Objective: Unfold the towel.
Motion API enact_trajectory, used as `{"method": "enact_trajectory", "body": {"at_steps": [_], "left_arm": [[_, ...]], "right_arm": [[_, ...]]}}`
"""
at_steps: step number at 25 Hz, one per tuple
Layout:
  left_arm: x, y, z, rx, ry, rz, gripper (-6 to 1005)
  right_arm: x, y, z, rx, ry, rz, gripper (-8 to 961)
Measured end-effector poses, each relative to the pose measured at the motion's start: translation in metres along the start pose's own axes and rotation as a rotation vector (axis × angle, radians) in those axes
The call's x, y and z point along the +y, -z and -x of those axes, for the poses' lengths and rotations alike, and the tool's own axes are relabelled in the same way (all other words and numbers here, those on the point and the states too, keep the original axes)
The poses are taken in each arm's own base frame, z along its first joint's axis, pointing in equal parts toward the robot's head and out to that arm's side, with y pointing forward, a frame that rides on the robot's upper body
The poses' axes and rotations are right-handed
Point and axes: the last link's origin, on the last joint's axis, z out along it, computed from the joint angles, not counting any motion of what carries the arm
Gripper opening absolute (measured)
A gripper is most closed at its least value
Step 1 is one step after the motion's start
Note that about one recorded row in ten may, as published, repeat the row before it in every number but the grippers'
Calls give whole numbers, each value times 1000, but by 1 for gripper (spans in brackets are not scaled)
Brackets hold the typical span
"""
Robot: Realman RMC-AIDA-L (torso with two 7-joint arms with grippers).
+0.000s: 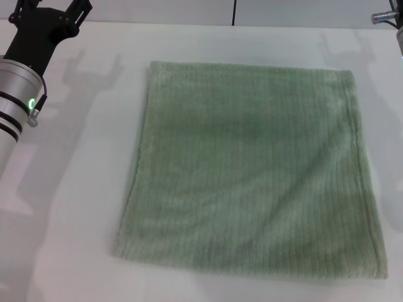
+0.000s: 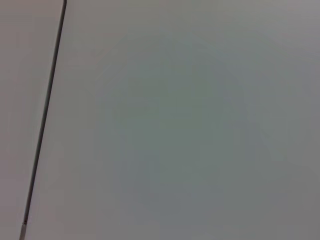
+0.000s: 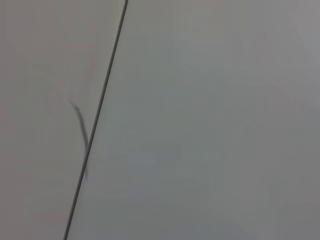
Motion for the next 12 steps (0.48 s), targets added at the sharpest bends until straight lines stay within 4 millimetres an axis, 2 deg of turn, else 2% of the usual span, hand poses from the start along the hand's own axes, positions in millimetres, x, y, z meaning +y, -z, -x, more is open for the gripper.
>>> {"method": "enact_trajectory", "body": {"at_steps": [12], "left_arm": [[2, -3, -1, 1, -4, 8, 859]], "right_arm": [[-3, -1, 1, -2, -2, -12, 715]]}}
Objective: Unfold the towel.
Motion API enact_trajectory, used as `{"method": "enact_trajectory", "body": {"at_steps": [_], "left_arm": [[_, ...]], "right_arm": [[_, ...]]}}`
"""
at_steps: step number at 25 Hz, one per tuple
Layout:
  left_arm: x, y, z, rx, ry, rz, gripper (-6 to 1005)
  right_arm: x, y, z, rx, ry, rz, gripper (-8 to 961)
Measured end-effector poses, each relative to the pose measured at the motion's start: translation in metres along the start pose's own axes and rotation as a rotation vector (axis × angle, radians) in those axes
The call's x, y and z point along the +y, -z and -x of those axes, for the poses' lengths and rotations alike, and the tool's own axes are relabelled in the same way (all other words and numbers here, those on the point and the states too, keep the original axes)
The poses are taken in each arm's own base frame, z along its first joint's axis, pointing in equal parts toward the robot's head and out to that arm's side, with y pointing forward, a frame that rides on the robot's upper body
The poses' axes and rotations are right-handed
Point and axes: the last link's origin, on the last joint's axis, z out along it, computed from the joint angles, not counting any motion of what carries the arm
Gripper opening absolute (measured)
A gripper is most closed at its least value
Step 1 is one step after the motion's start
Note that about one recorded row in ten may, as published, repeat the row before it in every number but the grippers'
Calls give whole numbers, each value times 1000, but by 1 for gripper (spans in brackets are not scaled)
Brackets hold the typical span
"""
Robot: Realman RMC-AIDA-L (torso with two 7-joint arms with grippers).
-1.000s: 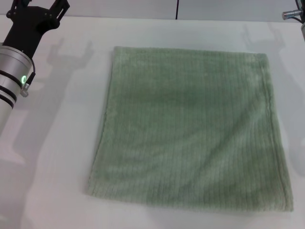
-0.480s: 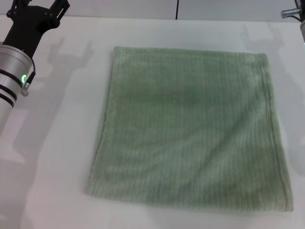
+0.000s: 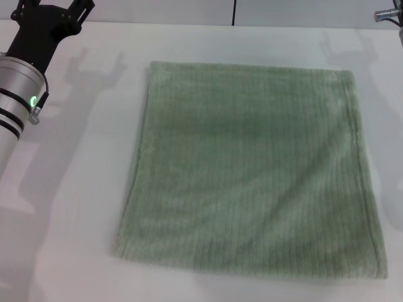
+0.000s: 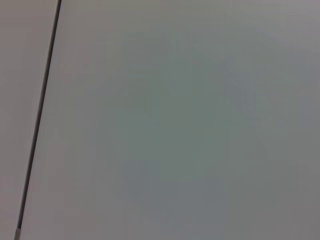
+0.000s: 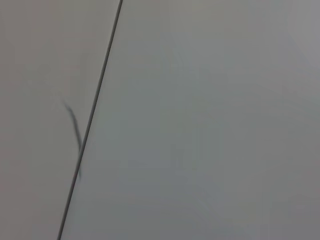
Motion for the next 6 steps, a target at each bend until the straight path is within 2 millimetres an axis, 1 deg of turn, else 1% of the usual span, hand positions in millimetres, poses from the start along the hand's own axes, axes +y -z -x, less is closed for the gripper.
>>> {"method": "enact_trajectory", "body": {"at_steps": [6], "left_arm": [[0, 0, 0, -1, 0, 1, 859]], "right_arm": [[0, 0, 1, -5, 0, -2, 715]]}}
